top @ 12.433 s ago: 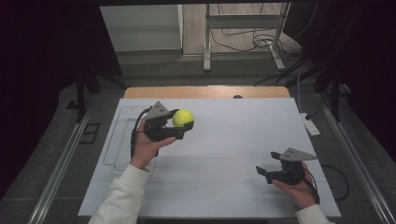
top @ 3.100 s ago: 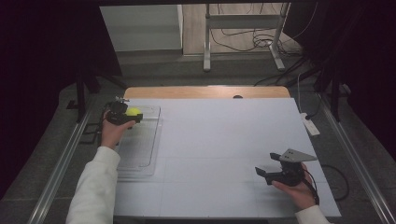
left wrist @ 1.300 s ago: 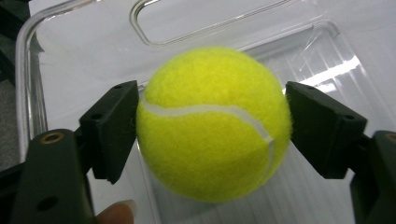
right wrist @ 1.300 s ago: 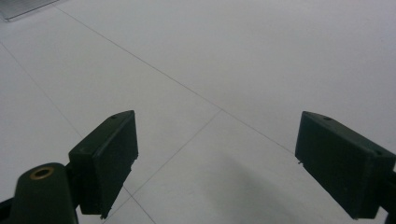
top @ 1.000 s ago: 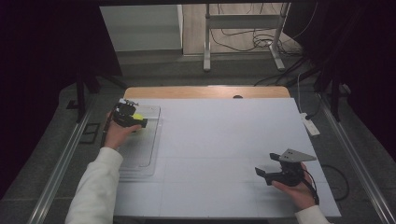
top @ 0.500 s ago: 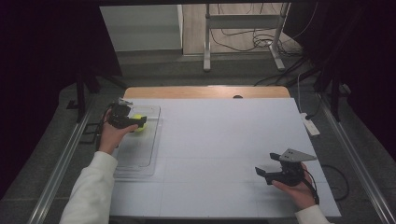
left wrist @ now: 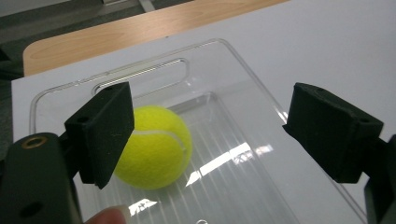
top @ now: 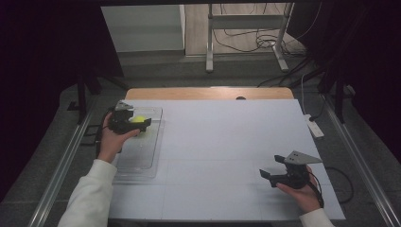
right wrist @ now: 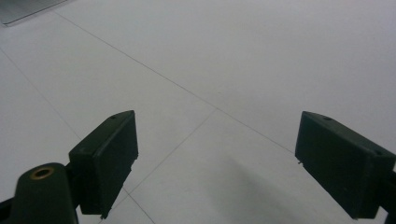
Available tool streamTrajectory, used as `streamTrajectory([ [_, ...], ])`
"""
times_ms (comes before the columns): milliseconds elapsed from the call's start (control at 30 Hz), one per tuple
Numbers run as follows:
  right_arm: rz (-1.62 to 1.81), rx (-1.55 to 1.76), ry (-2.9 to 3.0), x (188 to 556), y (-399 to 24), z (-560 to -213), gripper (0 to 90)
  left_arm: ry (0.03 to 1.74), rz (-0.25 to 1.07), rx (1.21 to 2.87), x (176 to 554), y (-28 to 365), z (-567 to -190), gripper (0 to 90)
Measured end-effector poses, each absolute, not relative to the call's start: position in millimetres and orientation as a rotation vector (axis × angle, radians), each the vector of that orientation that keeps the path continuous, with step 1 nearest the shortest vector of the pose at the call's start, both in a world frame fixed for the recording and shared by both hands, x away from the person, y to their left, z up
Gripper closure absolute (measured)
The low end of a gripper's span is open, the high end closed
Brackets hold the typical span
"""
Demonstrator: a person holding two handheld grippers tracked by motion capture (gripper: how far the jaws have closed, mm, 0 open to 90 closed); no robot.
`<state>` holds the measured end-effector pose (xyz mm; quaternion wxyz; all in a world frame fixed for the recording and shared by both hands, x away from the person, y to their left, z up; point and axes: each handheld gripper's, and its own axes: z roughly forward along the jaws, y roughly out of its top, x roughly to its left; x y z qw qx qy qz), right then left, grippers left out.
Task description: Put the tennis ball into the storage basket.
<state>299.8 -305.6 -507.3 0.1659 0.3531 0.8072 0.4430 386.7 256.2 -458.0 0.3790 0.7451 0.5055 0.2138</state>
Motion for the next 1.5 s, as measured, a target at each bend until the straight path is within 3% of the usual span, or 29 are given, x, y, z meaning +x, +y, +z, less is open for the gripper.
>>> streamTrajectory([
  [533, 1.27, 1.008, 2.293, 297, -308, -507, 13.8, 1.172, 0.478, 1.859, 348, 241, -452, 16.0],
  [1500, 1.26, 1.0, 2.284, 297, -307, -505, 13.9, 1.041, 0.404, 1.877, 276, 223, -481, 15.7],
])
